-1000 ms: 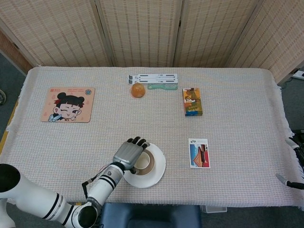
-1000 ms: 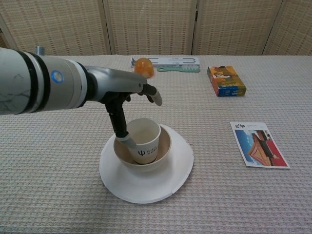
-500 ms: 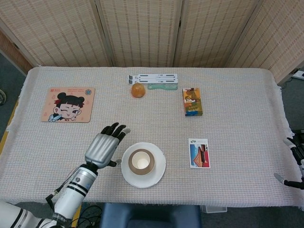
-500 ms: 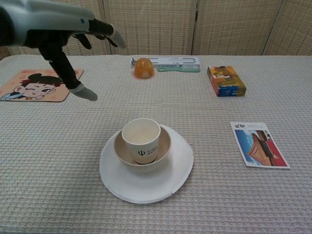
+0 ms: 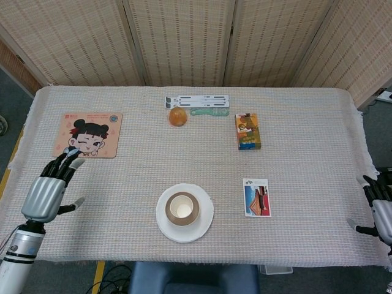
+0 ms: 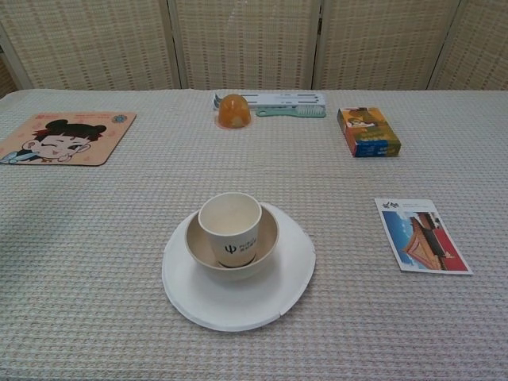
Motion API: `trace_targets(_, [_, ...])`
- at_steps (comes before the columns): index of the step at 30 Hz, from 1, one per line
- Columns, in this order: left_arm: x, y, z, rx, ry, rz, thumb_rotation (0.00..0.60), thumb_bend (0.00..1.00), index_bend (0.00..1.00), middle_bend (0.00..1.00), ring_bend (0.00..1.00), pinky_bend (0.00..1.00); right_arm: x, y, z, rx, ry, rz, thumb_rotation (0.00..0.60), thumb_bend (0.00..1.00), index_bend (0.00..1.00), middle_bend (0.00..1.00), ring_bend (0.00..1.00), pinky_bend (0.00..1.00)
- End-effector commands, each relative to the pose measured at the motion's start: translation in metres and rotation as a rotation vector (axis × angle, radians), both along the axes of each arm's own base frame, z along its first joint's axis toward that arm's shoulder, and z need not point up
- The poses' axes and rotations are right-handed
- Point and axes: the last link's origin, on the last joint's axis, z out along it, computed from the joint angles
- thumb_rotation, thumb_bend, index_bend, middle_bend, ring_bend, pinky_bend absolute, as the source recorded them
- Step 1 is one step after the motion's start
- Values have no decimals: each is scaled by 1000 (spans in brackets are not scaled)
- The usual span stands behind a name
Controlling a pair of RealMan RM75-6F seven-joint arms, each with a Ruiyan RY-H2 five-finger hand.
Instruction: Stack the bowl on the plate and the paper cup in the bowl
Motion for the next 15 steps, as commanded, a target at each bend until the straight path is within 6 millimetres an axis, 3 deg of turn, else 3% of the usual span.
trace_targets(1, [-46, -25, 13, 59, 4, 10, 600, 201, 147, 128, 0, 170, 6, -2, -15, -3, 39, -18, 600, 212, 0, 0, 0, 0])
trace_targets(9, [-80, -57, 11, 79, 39, 6, 600, 201, 155, 128, 0, 170, 15, 4, -26, -20, 115, -29, 600, 216, 0, 0, 0, 0])
trace_targets(15, [-96, -64, 11, 83, 21, 10, 600, 201, 154, 128, 0, 170, 17, 8, -27, -62, 125, -56, 600, 215, 0, 0, 0, 0])
